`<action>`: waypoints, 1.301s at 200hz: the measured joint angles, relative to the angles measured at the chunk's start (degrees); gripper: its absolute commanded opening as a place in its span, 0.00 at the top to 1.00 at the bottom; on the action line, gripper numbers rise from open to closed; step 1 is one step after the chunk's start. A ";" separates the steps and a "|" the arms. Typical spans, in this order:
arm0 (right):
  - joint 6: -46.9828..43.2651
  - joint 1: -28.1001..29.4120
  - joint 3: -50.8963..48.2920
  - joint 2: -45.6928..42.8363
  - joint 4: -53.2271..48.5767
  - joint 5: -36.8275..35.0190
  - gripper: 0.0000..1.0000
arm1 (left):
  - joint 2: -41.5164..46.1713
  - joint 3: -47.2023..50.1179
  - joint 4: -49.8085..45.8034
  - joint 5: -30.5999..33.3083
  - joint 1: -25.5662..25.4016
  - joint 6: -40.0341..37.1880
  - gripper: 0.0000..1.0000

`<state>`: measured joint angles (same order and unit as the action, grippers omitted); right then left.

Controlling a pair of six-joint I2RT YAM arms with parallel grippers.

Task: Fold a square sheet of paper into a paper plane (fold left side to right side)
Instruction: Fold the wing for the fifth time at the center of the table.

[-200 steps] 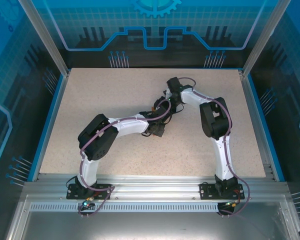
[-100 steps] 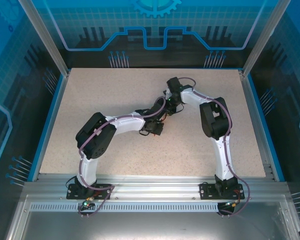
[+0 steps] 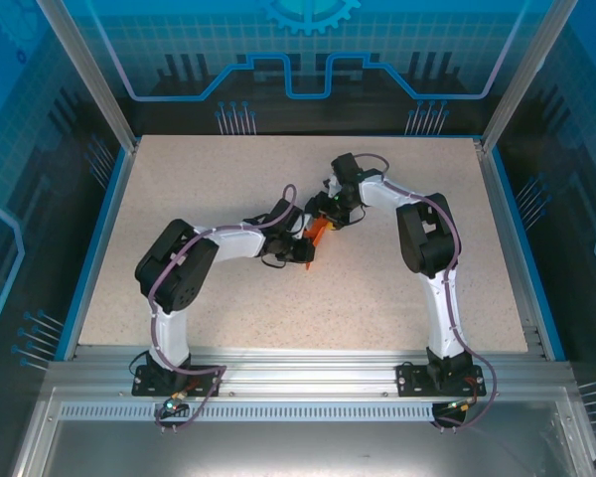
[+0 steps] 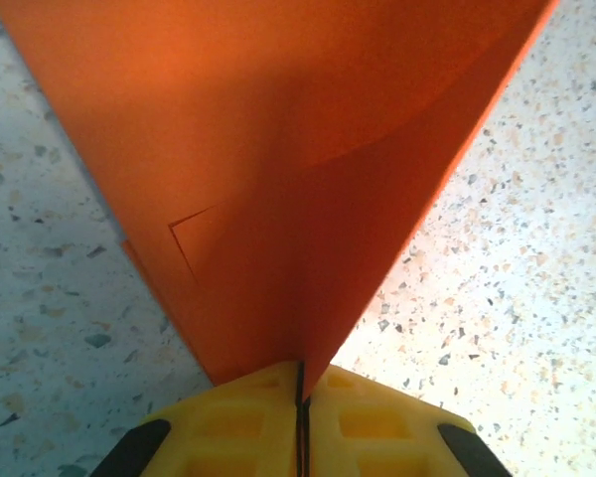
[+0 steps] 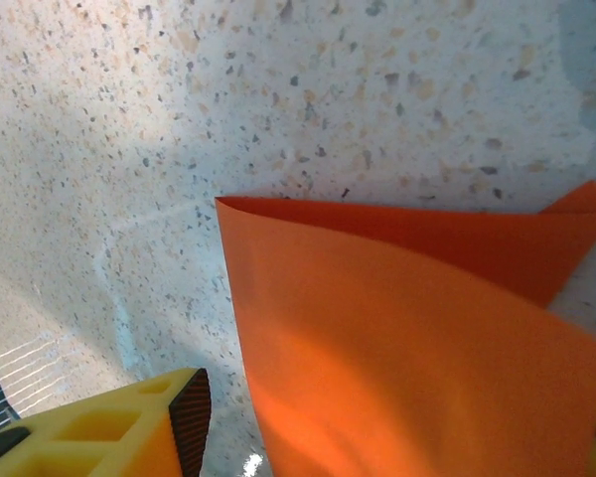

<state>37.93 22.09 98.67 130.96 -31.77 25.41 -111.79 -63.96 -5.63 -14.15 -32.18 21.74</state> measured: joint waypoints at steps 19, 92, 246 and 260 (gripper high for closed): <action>0.13 -0.13 -0.61 -0.15 1.38 1.20 0.40 | 0.00 0.96 1.86 -1.64 0.50 0.87 0.90; -0.52 -4.17 -8.15 -6.93 5.07 3.76 0.26 | 0.00 3.19 7.06 -4.09 1.07 2.82 0.93; -2.49 -5.05 -34.03 -19.17 26.86 17.33 0.73 | 0.00 4.92 10.47 -5.84 1.66 3.87 0.95; -1.99 -4.26 -32.48 -17.38 27.39 17.31 0.75 | 0.00 4.92 10.47 -5.84 1.68 3.87 0.95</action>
<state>35.94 17.82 66.19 113.58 -4.38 42.72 -111.79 -59.05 4.84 -19.99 -30.50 25.61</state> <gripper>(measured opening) 0.264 0.066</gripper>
